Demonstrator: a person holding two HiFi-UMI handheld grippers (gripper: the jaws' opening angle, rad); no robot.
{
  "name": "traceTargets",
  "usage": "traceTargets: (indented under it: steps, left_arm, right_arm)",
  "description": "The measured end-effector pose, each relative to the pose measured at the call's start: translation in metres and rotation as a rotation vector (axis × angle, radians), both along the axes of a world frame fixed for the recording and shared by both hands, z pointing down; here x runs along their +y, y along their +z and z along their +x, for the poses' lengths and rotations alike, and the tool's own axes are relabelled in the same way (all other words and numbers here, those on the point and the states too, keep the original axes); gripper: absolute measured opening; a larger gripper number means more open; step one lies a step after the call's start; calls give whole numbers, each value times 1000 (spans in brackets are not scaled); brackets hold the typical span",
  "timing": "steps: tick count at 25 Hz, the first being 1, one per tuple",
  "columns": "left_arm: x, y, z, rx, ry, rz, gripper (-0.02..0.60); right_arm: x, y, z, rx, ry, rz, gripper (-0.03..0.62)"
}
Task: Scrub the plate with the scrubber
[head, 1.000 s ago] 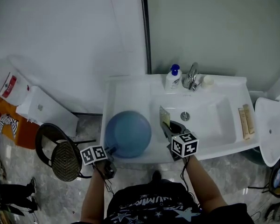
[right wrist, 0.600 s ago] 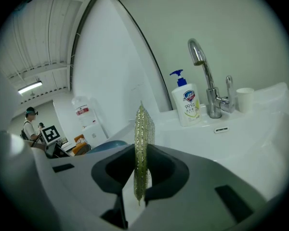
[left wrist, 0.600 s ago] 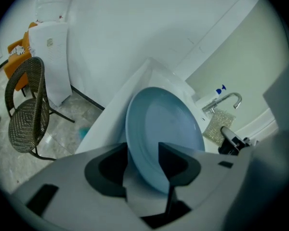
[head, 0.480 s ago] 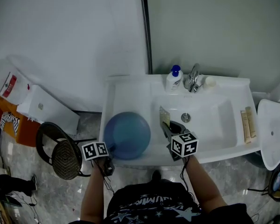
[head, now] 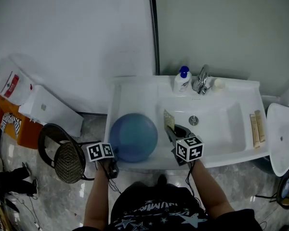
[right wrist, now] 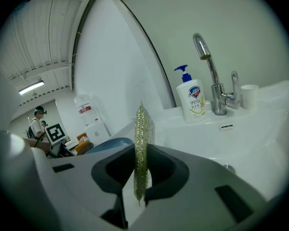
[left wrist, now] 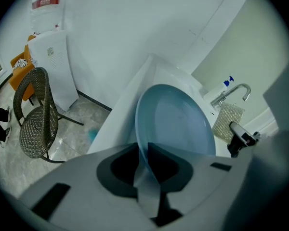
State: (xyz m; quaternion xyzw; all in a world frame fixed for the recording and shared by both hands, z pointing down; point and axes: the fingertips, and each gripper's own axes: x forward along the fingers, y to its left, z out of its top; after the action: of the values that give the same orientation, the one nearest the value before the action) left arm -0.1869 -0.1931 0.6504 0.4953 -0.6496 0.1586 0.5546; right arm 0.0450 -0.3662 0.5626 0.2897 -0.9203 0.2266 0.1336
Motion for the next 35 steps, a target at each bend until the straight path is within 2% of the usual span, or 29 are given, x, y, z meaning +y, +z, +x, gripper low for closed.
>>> traceTargets:
  steps: [3, 7, 12, 18, 25, 31, 35]
  left_arm:
    - [-1, -4, -1, 20, -12, 42, 60]
    - [-6, -14, 1, 106, -56, 132, 43]
    - [-7, -23, -4, 156, -101, 204, 40]
    - [-16, -38, -4, 138, -63, 257, 40]
    - [-18, -44, 2, 164, -55, 285, 40]
    - [-23, -57, 5, 191, -42, 327, 41]
    - [-28, -64, 9, 185, 7, 343, 41]
  right_arm:
    - [4, -5, -4, 10, -1, 12, 71]
    - [6, -15, -10, 26, 11, 38, 72]
    - [12, -34, -18, 75, -7, 100, 72]
    - [26, -41, -43, 185, -106, 180, 71]
    - [60, -22, -92, 447, -314, 238, 72]
    - [50, -4, -111, 695, -340, 251, 72]
    - [43, 0, -123, 814, -333, 308, 71]
